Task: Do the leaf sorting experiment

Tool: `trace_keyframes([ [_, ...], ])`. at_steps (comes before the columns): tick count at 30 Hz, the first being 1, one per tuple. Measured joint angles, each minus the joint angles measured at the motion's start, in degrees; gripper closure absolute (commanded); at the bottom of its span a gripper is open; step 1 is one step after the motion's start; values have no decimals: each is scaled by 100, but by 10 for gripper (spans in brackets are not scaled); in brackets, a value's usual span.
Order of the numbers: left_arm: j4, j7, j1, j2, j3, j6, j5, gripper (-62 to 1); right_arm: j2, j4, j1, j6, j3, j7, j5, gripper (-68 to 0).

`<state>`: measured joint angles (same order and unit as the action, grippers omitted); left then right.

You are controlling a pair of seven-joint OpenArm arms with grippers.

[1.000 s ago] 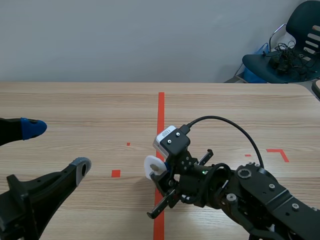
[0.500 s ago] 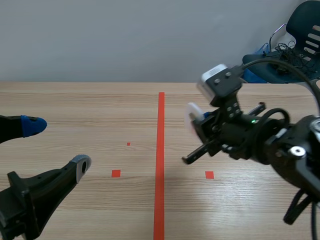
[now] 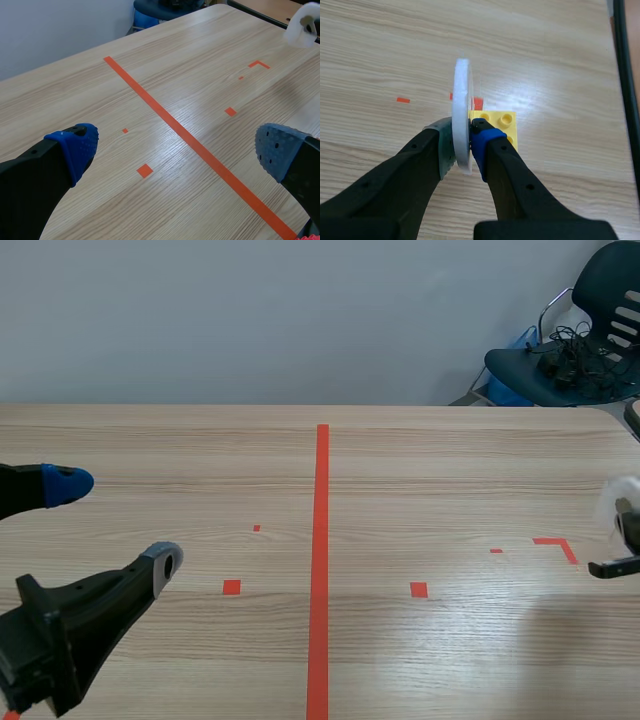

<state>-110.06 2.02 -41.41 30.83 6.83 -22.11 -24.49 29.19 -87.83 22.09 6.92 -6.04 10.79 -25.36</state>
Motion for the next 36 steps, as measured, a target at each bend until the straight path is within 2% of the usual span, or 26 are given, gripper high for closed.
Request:
trace_keyframes([
  [7,0,-2,0,0,0,0,0,-623,-44,2046,-638,85,92,-920,39,-63],
  [10,0,-2,-2,0,0,0,0,-623,-68,2389,-979,256,92,-1176,42,-64],
  [13,0,-2,-2,0,0,0,0,-623,-111,2533,-1276,254,92,-1217,39,-73],
  [17,0,-2,-2,0,0,0,0,-623,-107,2802,-1390,249,92,-1539,42,-138],
  [20,0,-2,-2,0,0,0,0,-623,-111,2887,-1340,251,92,-1510,44,-251],
  [24,0,-2,-2,0,0,0,0,-623,-107,2885,-1314,260,92,-1480,42,-422],
  [27,0,0,-2,0,0,0,0,-623,-50,2730,-1261,518,83,-1394,39,-498],
  [29,0,-2,-2,0,0,0,0,-623,22,2358,-1180,800,-59,-994,-57,-551],
  [33,0,0,0,0,0,0,-2,-623,238,1163,-949,1152,-828,-236,-673,-660],
  [36,0,0,-2,0,0,0,0,-623,575,144,-750,1268,-1283,603,-1161,-679],
])
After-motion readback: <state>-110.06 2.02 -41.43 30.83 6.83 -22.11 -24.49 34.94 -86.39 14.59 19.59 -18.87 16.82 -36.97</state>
